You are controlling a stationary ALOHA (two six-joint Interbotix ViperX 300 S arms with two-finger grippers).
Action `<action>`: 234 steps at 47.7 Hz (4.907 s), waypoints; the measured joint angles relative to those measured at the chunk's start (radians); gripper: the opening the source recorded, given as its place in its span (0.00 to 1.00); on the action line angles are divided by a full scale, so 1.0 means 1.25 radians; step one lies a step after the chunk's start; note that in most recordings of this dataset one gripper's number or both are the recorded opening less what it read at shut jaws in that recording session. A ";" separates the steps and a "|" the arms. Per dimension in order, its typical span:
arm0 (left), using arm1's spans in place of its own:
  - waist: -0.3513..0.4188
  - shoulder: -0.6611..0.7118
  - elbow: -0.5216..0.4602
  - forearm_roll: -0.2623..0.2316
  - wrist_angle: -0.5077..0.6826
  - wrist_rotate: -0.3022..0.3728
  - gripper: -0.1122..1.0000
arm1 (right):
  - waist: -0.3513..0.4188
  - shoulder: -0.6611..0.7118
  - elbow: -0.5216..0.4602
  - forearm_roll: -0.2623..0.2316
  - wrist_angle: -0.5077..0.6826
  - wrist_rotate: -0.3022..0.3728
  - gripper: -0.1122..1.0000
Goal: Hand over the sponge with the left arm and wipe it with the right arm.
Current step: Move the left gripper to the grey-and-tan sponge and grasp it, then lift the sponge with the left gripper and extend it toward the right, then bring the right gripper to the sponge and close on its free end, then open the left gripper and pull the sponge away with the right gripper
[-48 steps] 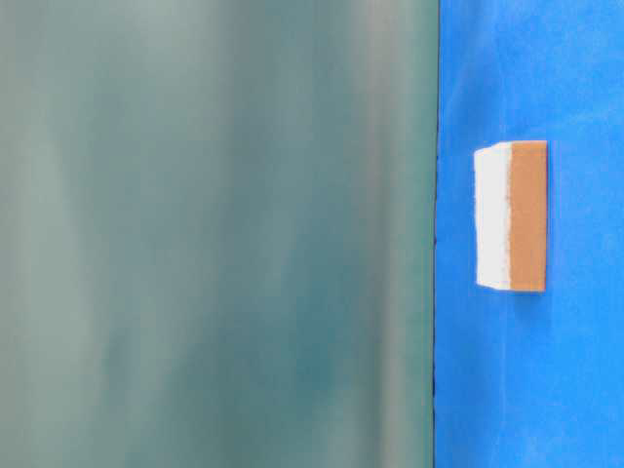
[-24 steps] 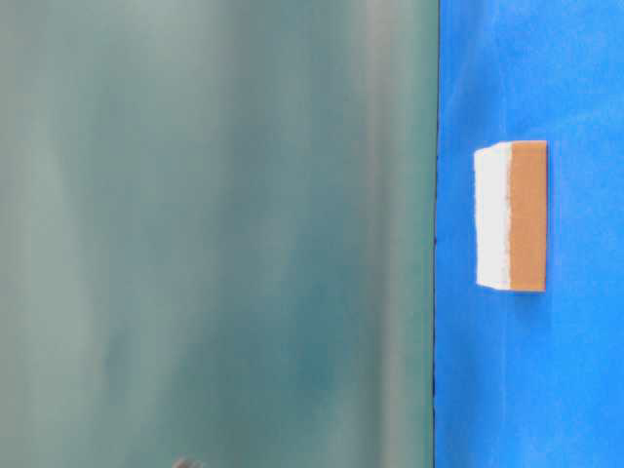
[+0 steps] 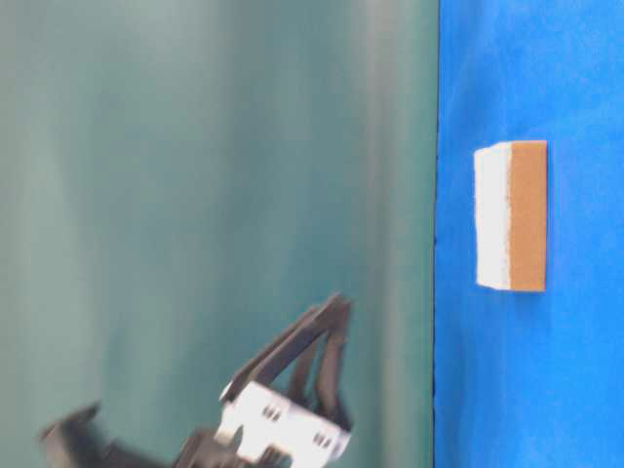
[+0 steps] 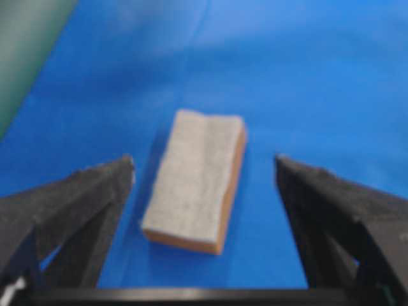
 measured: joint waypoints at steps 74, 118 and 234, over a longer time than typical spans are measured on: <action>0.043 0.296 -0.206 0.000 0.206 0.007 0.49 | -0.065 0.042 0.000 -0.001 0.013 0.000 0.10; -0.158 0.069 -0.218 -0.005 0.337 -0.199 0.49 | -0.087 0.083 -0.005 0.005 0.016 0.022 0.11; -0.158 0.066 -0.205 -0.002 0.307 -0.188 0.69 | -0.015 0.605 -0.315 -0.007 0.134 0.044 0.28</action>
